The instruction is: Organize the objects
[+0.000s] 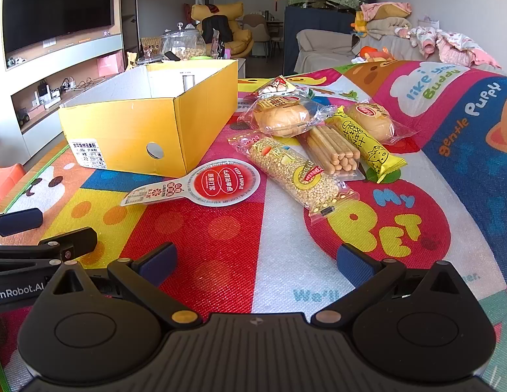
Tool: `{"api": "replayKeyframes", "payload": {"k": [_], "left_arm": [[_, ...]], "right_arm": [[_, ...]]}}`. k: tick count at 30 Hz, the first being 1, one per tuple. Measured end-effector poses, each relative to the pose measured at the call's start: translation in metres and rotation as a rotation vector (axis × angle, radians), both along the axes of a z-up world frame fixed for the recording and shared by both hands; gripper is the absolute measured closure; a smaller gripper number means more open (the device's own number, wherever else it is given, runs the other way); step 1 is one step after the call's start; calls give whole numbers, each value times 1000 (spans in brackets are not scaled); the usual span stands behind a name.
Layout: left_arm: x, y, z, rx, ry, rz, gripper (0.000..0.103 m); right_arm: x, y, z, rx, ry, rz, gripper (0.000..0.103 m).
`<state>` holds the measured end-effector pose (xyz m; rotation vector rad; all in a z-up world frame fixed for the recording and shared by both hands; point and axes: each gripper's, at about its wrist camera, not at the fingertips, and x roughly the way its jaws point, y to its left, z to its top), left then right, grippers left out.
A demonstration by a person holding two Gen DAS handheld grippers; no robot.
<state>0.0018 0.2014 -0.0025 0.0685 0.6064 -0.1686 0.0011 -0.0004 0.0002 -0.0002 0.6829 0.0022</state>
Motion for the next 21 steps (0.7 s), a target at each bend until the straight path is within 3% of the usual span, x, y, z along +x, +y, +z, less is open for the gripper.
{"api": "replayKeyframes", "payload": {"k": [21], "left_arm": [[-1, -2, 0, 19, -5, 2, 17]], "right_arm": [[-1, 1, -1, 0, -1, 1, 0]]}}
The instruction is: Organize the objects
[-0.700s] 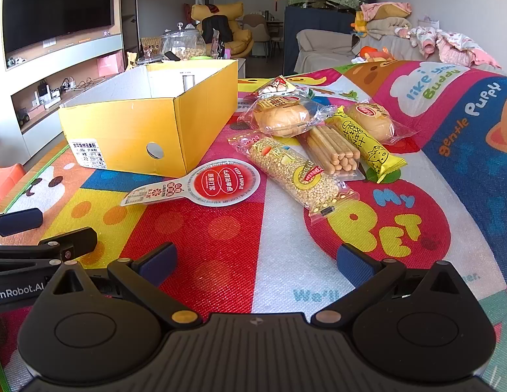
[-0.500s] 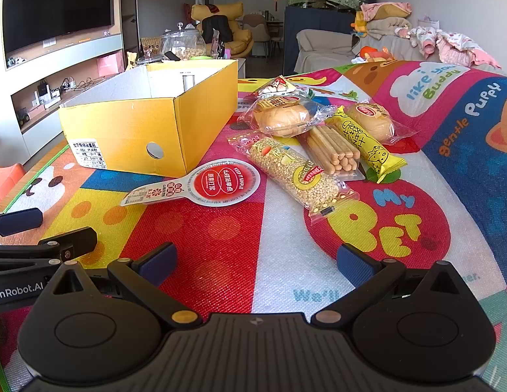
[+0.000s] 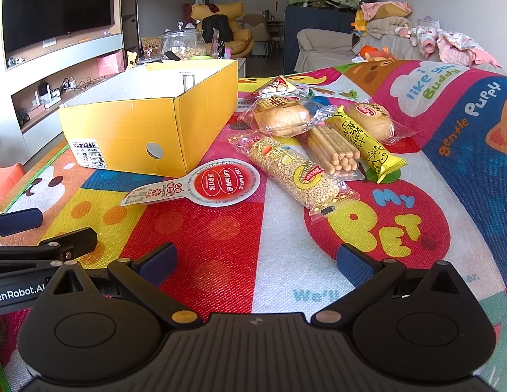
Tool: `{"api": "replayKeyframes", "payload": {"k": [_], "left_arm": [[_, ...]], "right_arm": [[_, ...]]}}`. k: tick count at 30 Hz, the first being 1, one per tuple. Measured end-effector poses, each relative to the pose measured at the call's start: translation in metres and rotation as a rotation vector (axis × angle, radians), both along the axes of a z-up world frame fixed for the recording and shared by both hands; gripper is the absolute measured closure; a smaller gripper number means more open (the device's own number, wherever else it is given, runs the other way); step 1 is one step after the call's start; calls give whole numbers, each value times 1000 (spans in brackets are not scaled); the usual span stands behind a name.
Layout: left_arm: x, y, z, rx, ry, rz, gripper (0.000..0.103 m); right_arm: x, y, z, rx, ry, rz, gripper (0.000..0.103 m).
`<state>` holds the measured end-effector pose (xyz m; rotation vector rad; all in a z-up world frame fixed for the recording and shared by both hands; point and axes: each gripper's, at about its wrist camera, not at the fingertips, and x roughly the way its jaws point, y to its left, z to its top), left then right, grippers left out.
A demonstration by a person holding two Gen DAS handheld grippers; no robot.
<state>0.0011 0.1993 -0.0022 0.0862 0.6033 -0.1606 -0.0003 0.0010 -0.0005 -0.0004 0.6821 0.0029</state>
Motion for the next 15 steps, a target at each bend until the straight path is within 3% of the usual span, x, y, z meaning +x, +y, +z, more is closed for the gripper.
{"api": "replayKeyframes", "payload": {"k": [15], "left_arm": [[-2, -3, 0, 3, 0, 0, 17]], "right_arm": [[0, 1, 0, 4, 0, 0, 0]]}}
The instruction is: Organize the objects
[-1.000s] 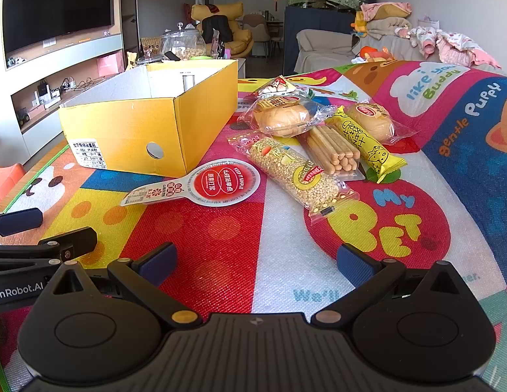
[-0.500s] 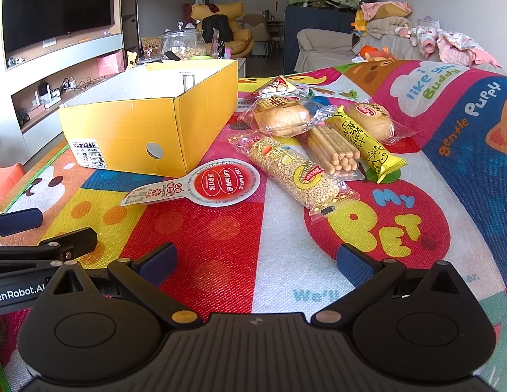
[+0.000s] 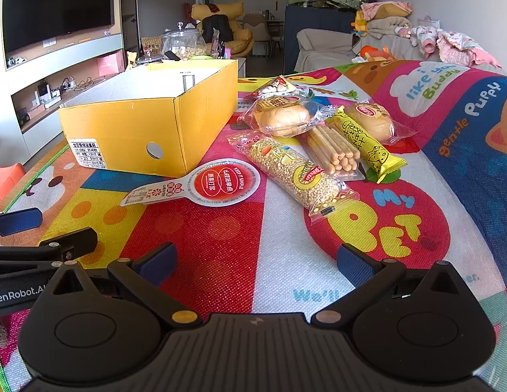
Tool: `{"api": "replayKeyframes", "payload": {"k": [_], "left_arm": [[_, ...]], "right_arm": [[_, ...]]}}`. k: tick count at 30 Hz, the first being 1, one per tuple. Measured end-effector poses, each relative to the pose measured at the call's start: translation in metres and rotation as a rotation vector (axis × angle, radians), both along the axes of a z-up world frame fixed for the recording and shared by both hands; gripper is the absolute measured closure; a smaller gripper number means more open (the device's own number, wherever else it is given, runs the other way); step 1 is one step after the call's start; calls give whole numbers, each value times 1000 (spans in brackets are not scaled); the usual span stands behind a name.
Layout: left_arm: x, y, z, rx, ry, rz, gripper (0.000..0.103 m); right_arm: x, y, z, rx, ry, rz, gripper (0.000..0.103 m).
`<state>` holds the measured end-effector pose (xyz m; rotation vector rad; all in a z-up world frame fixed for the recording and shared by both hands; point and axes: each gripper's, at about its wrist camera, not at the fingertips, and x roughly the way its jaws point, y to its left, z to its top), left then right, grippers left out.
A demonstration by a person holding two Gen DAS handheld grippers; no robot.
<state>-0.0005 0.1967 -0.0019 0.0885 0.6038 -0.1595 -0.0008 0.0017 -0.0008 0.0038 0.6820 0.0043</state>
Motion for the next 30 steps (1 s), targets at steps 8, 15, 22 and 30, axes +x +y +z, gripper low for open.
{"api": "replayKeyframes", "payload": {"k": [8, 15, 22, 30], "left_arm": [[0, 0, 0, 4, 0, 0, 17], [2, -2, 3, 30, 8, -17, 17], [9, -1, 24, 50, 143, 53, 21], [-1, 7, 105, 2, 248, 152, 21]], "right_arm": [[3, 0, 1, 2, 2, 4, 0], [12, -5, 8, 28, 82, 8, 0], [23, -7, 18, 10, 235, 65, 0], [38, -4, 24, -7, 380, 82, 0]]}}
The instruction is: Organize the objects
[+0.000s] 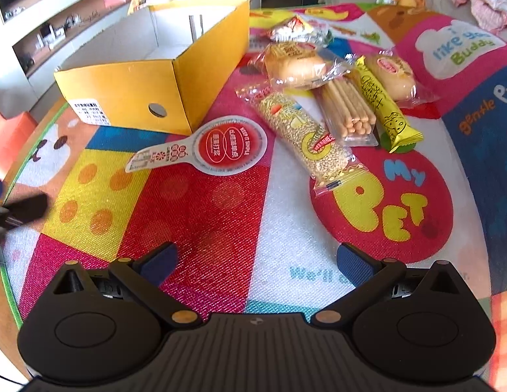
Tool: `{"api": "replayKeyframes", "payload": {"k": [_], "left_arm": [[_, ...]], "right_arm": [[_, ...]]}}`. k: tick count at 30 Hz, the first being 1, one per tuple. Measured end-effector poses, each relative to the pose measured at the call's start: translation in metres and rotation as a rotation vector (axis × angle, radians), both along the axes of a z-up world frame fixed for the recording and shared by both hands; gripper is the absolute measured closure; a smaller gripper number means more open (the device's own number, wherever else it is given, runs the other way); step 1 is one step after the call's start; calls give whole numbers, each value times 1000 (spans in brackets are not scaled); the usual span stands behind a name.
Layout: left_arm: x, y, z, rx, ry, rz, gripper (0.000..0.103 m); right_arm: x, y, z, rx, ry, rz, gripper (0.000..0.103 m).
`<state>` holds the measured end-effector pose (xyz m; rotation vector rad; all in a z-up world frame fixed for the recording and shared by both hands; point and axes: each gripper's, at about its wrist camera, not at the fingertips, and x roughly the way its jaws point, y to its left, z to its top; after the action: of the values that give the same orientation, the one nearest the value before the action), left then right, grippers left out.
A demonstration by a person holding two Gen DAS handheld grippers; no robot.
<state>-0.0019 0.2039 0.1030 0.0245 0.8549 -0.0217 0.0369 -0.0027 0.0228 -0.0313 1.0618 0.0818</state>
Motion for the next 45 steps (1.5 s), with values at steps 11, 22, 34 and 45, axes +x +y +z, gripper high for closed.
{"api": "replayKeyframes", "payload": {"k": [11, 22, 34, 45], "left_arm": [[8, 15, 102, -6, 128, 33, 21], [114, 44, 112, -93, 219, 11, 21], [237, 36, -10, -76, 413, -65, 25], [241, 25, -52, 3, 570, -112, 95]], "right_arm": [[0, -31, 87, 145, 167, 53, 0], [3, -60, 243, 136, -72, -47, 0], [-29, -34, 248, 90, 65, -321, 0], [-12, -27, 203, 22, 170, -253, 10]]}}
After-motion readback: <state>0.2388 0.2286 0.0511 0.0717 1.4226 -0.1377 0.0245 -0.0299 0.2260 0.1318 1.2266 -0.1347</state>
